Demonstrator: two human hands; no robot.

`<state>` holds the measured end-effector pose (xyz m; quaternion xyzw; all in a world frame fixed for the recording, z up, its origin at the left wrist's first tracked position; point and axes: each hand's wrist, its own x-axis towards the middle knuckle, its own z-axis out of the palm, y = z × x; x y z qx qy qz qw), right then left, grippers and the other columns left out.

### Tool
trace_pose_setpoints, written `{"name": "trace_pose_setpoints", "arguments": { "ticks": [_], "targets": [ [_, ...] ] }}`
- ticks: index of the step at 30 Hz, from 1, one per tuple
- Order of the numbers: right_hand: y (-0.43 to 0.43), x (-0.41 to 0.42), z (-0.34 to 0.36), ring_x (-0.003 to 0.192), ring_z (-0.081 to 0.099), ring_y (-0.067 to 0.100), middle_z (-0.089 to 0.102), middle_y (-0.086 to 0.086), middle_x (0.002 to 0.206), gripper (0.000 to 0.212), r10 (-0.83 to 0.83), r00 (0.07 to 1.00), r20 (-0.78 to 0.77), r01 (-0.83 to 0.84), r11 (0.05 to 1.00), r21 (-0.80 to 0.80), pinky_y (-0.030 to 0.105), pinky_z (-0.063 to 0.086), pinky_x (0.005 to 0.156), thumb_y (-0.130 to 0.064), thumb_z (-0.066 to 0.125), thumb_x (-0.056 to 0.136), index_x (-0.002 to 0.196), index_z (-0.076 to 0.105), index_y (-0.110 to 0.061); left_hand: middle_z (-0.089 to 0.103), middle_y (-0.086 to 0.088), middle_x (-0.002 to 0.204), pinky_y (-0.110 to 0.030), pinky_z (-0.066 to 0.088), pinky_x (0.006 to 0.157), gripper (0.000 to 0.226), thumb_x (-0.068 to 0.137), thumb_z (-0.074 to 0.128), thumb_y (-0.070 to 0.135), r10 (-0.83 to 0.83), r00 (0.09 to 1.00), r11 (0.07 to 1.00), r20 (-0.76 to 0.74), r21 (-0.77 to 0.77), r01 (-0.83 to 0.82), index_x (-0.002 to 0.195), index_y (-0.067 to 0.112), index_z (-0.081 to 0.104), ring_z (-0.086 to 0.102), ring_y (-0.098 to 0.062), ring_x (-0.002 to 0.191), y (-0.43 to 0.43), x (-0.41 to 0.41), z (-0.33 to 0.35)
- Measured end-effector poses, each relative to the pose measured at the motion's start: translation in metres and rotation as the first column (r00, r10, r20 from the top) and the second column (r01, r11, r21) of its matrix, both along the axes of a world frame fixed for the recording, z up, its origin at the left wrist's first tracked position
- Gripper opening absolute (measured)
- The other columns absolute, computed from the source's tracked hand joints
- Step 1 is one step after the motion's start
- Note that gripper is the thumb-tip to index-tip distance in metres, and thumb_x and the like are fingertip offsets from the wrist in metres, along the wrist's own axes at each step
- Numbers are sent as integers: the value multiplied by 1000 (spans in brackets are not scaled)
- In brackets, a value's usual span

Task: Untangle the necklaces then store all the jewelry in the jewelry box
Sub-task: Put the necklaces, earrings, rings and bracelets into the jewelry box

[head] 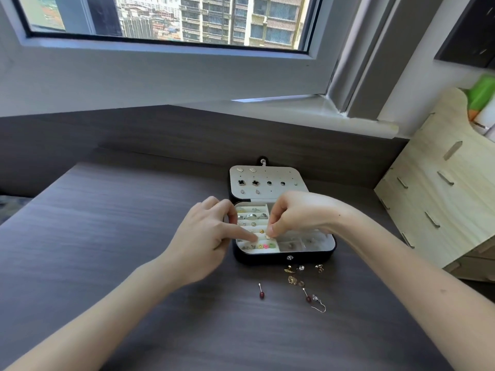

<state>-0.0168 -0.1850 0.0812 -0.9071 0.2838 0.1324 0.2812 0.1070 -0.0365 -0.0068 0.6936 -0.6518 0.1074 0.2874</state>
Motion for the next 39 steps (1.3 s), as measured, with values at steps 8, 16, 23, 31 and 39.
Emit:
{"name": "trace_pose_setpoints", "arguments": {
  "ticks": [8, 16, 23, 31, 39],
  "targets": [
    [2, -6, -10, 53, 45, 1, 52, -12, 58, 13, 78, 990, 119, -55, 981, -186, 15, 31, 48, -26, 77, 75, 72, 68, -17, 55, 4, 81, -36, 44, 54, 56, 76, 30, 10, 22, 998, 1000, 51, -7, -21, 92, 44, 72, 45, -18, 70, 1, 2, -5],
    [9, -56, -8, 62, 49, -7, 59, -10, 67, 10, 57, 931, 360, 15, 981, -192, 12, 35, 56, -32, 73, 79, 70, 69, -28, 55, 3, 80, -34, 41, 53, 56, 69, 49, -4, 21, 998, 1000, 60, -20, -19, 95, 39, 73, 44, -17, 69, 4, 1, -5],
    [33, -92, -50, 79, 41, 2, 43, -17, 68, 13, 80, 943, 323, 72, 898, -435, 13, 32, 65, -41, 65, 83, 82, 71, -28, 55, 2, 79, -18, 30, 62, 51, 79, 33, 10, 19, 998, 998, -66, -50, -23, 93, 35, 75, 34, -12, 72, 2, -6, 1],
    [45, -92, -60, 60, 49, 6, 36, -17, 57, 11, 104, 904, 415, 142, 842, -521, 6, 19, 53, -32, 70, 64, 56, 63, -31, 55, 7, 80, -15, 33, 65, 22, 77, 61, 15, 40, 989, 996, -146, -71, -50, 90, 27, 75, 48, -18, 74, 12, -24, 18],
    [44, -78, -22, 56, 45, 5, 59, -5, 60, 13, -453, 788, 417, 148, 797, 585, 14, 34, 52, -11, 72, 79, 66, 68, -15, 57, 17, 81, -10, 36, 71, 25, 78, 58, 48, -147, 920, 989, -363, -49, 139, 83, 29, 73, 48, 1, 82, 15, -50, 32]
  ]
}}
